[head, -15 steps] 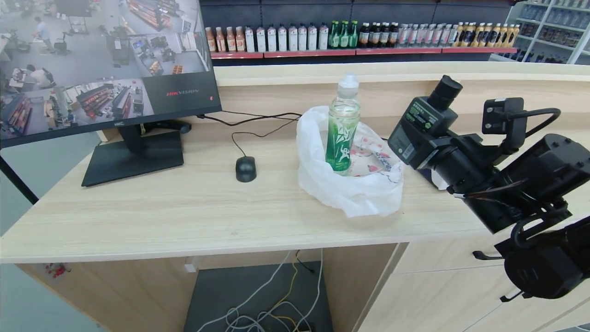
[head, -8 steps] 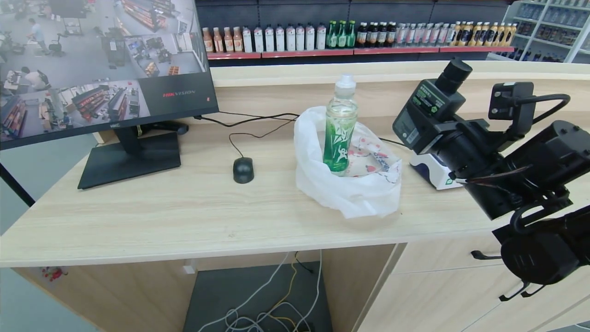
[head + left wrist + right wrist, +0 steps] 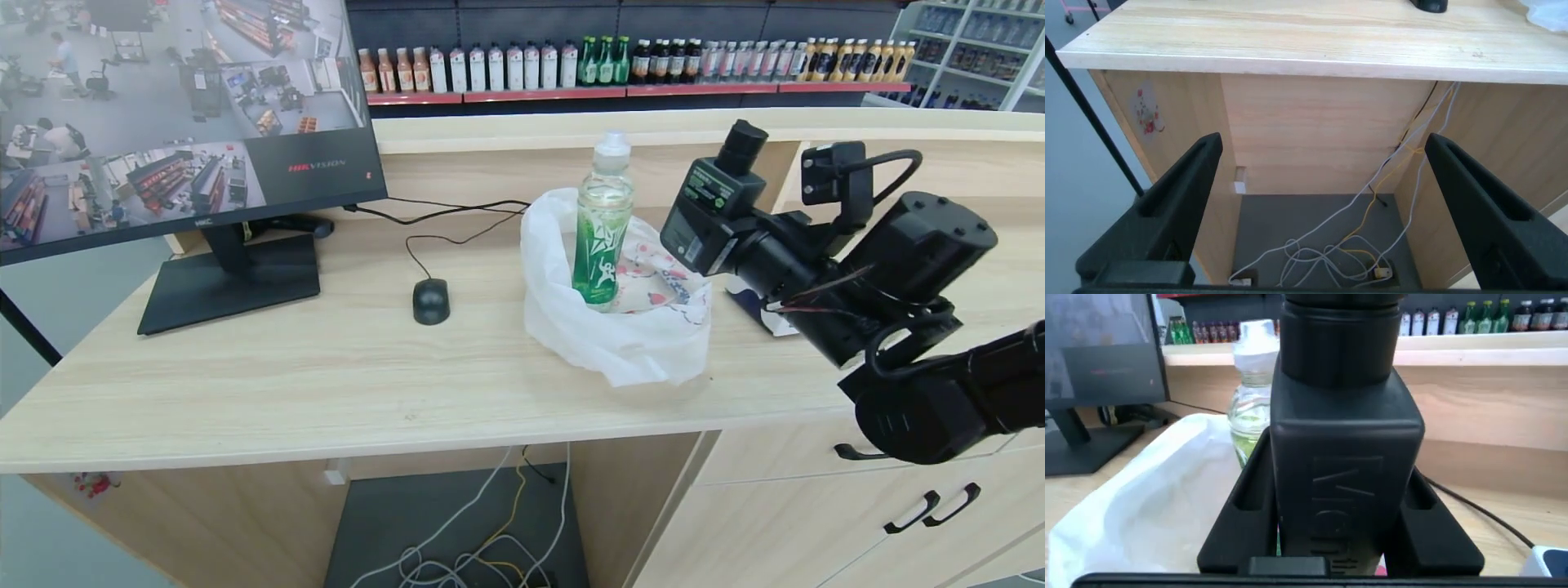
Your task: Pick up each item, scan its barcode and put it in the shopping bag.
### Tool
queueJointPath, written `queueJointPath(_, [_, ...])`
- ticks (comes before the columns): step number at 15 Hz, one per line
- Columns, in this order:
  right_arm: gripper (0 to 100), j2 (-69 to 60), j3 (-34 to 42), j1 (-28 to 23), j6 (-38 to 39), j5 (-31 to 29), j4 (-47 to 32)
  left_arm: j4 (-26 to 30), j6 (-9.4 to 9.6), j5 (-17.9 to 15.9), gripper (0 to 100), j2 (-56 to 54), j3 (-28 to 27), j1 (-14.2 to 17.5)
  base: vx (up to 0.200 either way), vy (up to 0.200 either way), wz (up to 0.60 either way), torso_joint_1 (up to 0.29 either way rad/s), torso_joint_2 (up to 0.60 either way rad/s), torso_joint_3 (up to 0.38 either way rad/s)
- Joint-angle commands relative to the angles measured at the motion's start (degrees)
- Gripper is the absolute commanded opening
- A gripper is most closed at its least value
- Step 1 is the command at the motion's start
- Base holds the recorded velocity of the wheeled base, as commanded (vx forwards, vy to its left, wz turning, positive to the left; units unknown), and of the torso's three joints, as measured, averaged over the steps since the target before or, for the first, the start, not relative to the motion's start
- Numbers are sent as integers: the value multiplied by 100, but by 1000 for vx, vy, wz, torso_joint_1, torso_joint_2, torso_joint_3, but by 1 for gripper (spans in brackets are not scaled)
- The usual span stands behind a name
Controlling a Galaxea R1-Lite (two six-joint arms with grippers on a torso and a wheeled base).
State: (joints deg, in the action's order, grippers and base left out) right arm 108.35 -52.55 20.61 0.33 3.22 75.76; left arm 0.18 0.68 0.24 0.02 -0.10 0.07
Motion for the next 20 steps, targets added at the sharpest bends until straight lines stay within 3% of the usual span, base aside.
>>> queueJointPath(1, [0, 37, -299, 22, -33, -23, -106, -1, 2, 2, 100, -2, 1, 1, 0, 0, 0, 0, 0, 0])
queueJointPath(2, [0, 90, -915, -5, -174, -269, -1090, -1, 2, 2, 100, -2, 1, 1, 0, 0, 0, 0, 0, 0])
queueJointPath(3, [0, 186, -1038, -5, -165, -322, -1222, -1, 2, 11, 100, -2, 1, 1, 0, 0, 0, 0, 0, 0])
queueJointPath(20, [0, 1812, -1767, -383, -261, -339, -844, -1, 2, 2, 100, -2, 1, 1, 0, 0, 0, 0, 0, 0])
